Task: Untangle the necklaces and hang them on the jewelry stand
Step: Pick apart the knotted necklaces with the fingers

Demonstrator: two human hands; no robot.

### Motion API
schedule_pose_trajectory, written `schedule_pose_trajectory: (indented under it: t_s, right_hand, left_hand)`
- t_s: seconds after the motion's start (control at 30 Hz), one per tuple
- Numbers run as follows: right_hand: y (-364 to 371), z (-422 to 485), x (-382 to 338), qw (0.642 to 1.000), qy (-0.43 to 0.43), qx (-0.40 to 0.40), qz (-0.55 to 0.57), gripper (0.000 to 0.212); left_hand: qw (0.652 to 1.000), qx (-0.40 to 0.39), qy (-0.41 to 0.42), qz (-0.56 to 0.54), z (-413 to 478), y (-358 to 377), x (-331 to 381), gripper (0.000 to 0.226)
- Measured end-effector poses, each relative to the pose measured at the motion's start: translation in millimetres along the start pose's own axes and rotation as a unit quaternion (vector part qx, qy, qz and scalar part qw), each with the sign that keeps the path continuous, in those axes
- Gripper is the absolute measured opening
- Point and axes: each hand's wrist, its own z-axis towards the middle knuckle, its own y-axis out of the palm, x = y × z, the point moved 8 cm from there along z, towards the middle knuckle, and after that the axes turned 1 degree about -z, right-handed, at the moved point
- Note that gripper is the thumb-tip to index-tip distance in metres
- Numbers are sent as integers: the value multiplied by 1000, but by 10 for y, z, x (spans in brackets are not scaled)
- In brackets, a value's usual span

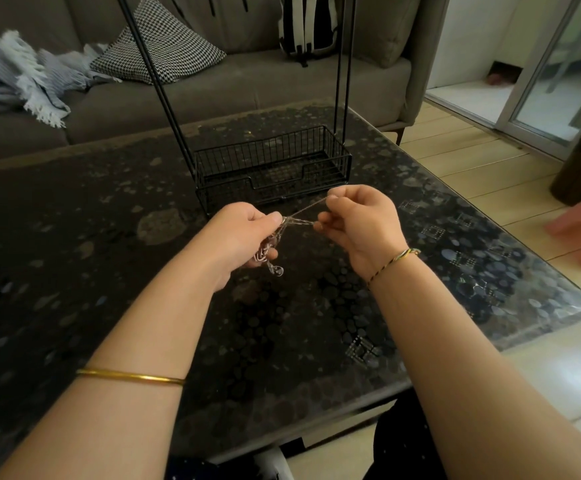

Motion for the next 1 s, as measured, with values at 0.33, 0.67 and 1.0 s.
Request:
schedule_pose_trajectory:
  t_s: [0.33,0.67,1.0]
  right_hand:
    - [-83,35,118,996,63,16,54,8]
    - [52,-44,299,937,207,-14,282,16]
    - [61,-59,293,950,207,-26,232,24]
  left_hand:
    - [982,44,-64,-173,59,-104,-121,14]
    - [978,47,-52,-198,30,-76,-66,20]
    - [987,59,-26,-146,24,-90,-65,23]
